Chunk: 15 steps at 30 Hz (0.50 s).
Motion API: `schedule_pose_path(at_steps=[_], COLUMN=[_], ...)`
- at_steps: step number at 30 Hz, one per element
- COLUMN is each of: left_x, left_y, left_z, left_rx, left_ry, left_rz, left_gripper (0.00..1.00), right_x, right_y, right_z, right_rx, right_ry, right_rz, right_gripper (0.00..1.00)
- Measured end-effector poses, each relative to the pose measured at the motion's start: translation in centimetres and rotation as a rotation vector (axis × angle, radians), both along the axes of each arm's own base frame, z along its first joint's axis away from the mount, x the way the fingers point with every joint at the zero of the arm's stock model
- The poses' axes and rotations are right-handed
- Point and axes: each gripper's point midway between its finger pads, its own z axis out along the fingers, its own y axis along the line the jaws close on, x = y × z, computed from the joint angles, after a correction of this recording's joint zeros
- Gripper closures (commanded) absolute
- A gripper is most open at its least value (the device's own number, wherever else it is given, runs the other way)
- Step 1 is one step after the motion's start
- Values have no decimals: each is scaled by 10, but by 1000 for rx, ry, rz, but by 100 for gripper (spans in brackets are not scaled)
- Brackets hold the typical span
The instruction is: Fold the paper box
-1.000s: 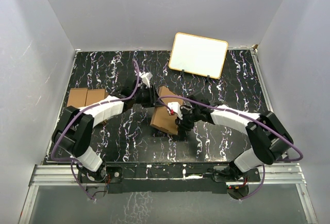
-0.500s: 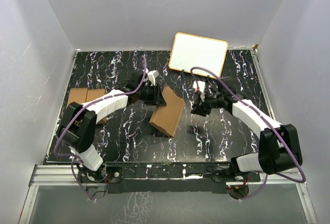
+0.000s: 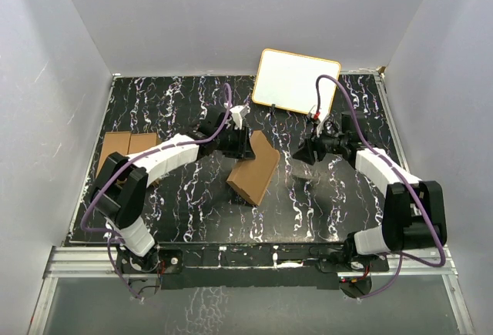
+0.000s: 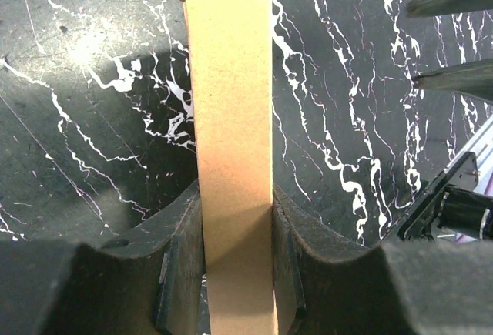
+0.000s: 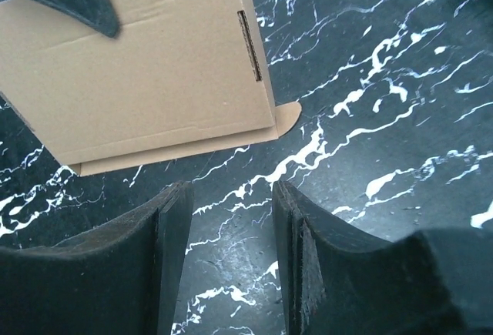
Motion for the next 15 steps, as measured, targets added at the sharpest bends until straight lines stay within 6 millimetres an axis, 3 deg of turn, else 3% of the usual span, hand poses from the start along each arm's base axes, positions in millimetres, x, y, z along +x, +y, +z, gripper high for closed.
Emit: schedule_pose_path(at_steps=[5, 15], left_x=[-4, -16], left_y=[-10, -28], left_z=[5, 11], left_rx=[46, 194], left_ry=[-48, -132], left_rz=[1, -1], left_gripper=[100, 100], right_x=[1, 5], right_y=[1, -6], right_z=[-24, -25], right_rx=[21, 34], right_ry=[116, 137], right_rz=[-21, -59], right_gripper=[50, 50])
